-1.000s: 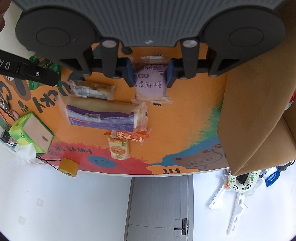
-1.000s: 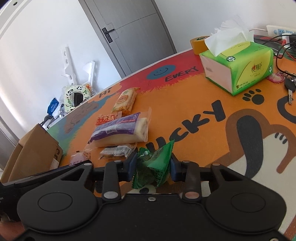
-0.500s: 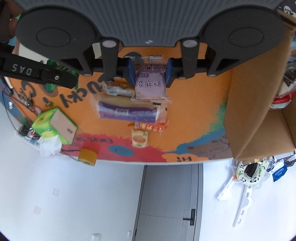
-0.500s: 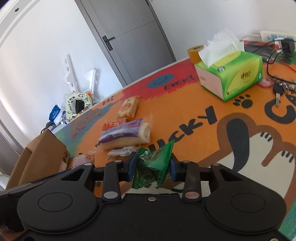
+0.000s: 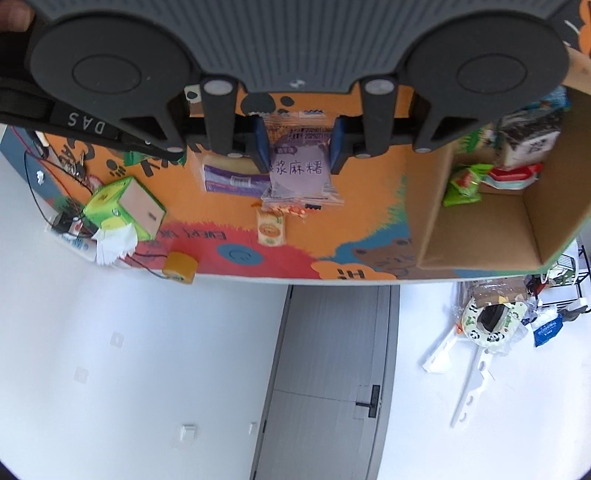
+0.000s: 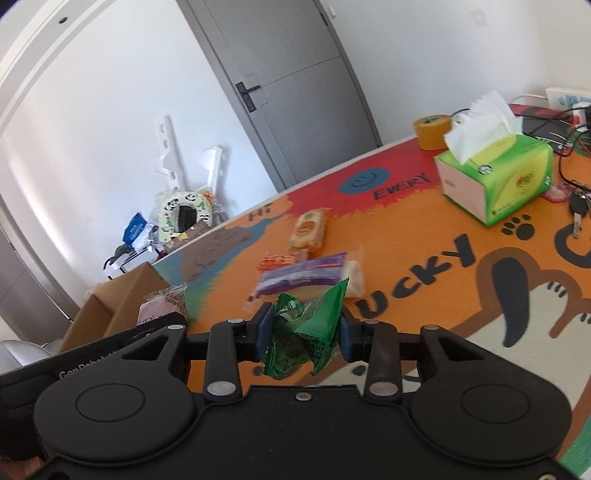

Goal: Organize snacks
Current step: 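Carry both snacks over the cardboard box and release them inside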

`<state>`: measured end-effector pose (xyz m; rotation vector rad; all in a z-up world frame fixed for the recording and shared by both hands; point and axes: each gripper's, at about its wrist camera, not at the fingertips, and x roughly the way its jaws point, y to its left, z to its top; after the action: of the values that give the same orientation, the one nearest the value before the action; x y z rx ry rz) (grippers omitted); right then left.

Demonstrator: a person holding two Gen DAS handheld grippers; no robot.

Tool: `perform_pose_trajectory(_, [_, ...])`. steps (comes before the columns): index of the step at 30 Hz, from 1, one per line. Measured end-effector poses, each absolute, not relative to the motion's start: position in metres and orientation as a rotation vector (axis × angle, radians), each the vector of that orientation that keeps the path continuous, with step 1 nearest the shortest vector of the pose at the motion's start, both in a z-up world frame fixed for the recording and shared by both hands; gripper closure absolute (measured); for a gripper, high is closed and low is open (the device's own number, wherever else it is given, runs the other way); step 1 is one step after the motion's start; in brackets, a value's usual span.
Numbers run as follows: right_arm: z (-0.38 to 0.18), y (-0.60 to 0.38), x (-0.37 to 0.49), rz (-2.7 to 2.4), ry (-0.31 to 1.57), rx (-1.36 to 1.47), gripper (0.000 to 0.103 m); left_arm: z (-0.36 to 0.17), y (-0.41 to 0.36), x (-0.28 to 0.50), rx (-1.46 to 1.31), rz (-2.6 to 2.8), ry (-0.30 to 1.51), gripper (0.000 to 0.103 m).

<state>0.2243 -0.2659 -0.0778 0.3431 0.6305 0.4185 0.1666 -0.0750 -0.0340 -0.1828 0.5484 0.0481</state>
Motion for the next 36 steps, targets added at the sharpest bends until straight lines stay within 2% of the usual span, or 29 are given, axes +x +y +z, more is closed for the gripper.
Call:
perform_pose_trajectory(18, [-0.043, -0.203, 0.209, 0.522, 0.564, 0.302, 0.066, 0.004, 0.005, 0.123, -0.254, 0.19, 0.426, 0.071])
perform_pose_trajectory(36, [-0.028, -0.13, 0.209, 0.608, 0.564, 0.235, 0.066, -0.018, 0.077, 0.114, -0.352, 0.286, 0.467, 0.07])
